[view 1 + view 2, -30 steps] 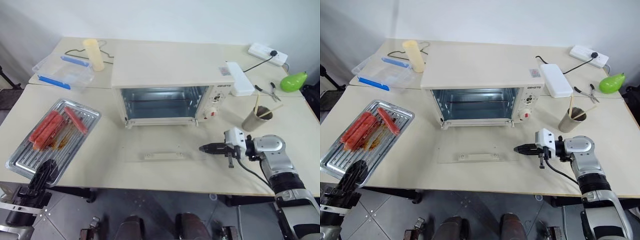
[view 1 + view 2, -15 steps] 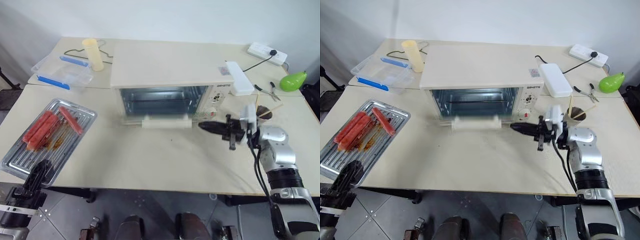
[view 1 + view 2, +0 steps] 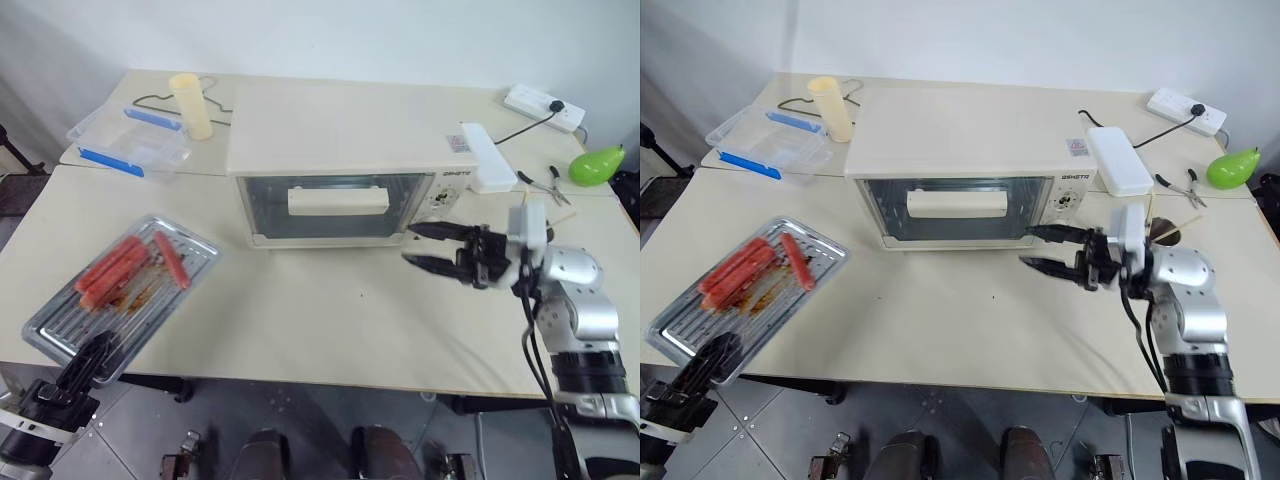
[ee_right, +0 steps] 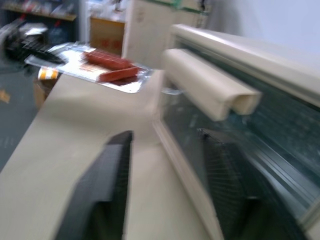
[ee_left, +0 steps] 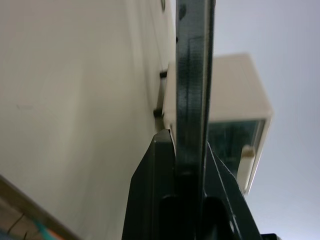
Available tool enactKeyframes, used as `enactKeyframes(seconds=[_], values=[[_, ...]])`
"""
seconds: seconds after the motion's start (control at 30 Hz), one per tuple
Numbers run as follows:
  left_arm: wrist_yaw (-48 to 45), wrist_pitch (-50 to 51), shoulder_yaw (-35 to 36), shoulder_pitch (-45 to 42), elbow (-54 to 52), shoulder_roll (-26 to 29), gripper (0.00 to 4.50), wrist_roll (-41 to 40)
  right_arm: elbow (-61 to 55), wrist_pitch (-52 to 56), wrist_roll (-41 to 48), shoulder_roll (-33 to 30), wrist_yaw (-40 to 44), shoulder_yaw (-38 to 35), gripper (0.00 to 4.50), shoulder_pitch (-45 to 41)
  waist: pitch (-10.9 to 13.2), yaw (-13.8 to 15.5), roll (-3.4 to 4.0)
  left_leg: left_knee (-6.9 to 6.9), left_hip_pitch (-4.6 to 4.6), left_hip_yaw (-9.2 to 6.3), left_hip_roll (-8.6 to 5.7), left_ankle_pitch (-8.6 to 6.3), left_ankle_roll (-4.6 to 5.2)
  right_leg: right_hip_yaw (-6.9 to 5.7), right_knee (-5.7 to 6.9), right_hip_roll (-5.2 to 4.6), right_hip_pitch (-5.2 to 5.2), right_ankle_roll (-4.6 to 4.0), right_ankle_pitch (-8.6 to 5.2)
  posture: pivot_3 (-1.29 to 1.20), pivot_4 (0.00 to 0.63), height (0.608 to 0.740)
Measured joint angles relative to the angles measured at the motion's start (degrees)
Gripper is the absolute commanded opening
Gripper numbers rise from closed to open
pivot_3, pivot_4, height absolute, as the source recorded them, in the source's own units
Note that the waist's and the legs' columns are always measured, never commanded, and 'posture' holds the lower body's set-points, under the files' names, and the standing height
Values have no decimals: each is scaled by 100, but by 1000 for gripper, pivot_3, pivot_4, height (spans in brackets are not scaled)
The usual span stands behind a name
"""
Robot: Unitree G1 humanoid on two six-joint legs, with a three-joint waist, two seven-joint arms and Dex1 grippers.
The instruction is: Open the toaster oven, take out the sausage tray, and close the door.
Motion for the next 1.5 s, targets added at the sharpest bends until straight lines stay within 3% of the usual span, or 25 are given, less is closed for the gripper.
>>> enactKeyframes(seconds=[0.13, 0.37, 0.5, 0.53, 0.63, 0.97, 1.27, 1.37, 1.5], values=[[-230, 484, -709, 171, 204, 767, 0, 0, -486, -119, 80, -324, 23, -448, 4420, 1009, 7, 22, 12, 0, 7, 1, -1, 3, 5, 9, 2, -5, 6, -3, -2, 0, 150, 740], [-361, 929, -2104, -413, 234, 1643, 0, 9, -1207, 5, 210, -547, -132, -795, 4420, 1745, 13, -2, 23, -6, 20, -1, 6, 11, -3, 18, 10, -6, 7, -15, 5, 0, 150, 740], [-393, 1077, -3009, -1352, 454, 1886, 0, 133, -1416, 37, 202, -638, -294, -996, 4420, 2152, 19, 8, 42, -13, 19, 3, 1, 13, -3, 17, 7, -3, 4, -14, 5, 0, 150, 740], [-494, 1231, -3525, -2044, 656, 1912, 0, 408, -1529, 48, 198, -667, -390, -1098, 4420, 2294, 18, 40, 48, -12, 15, 1, -9, 21, 3, 8, 14, 6, 3, -12, 6, 0, 150, 740], [-747, 1516, -4053, -2891, 952, 1986, 0, 984, -1633, 49, 188, -736, -451, -1181, 4420, 2481, 10, 105, 62, -9, 20, 20, -21, 28, 8, -5, 27, 23, -9, -7, 8, 0, 150, 740], [-2030, 1940, -5140, -5228, 2308, 1264, 0, 3116, -1858, 45, 165, -801, -677, -1460, 4420, 3043, -12, 336, 111, -2, 17, 20, -105, 72, 68, 17, 10, -38, 14, 78, 54, 0, 150, 740], [-2810, 2051, -5553, -6281, 2924, 592, 0, 4614, -2057, 146, 166, -868, -873, -1548, 4420, 3203, -18, 487, 122, -5, 14, -1, -177, 87, 104, -3, -16, -105, 45, 102, 67, 0, 150, 740], [-2818, 2202, -5470, -6384, 2932, 401, 0, 4907, -2091, 175, 169, -878, -916, -1548, 4420, 3200, -23, 487, 130, -5, 18, -28, -189, 85, 118, -15, -82, -110, 94, 141, 87, 0, 150, 740], [-2619, 2300, -5232, -6381, 2892, 103, 1154, 5218, -2095, 261, 169, -882, -930, -1538, 4500, 3154, -26, 504, 134, -4, 9, -51, -211, 84, 130, -17, -104, -128, 110, 151, 92, 0, 150, 740]])
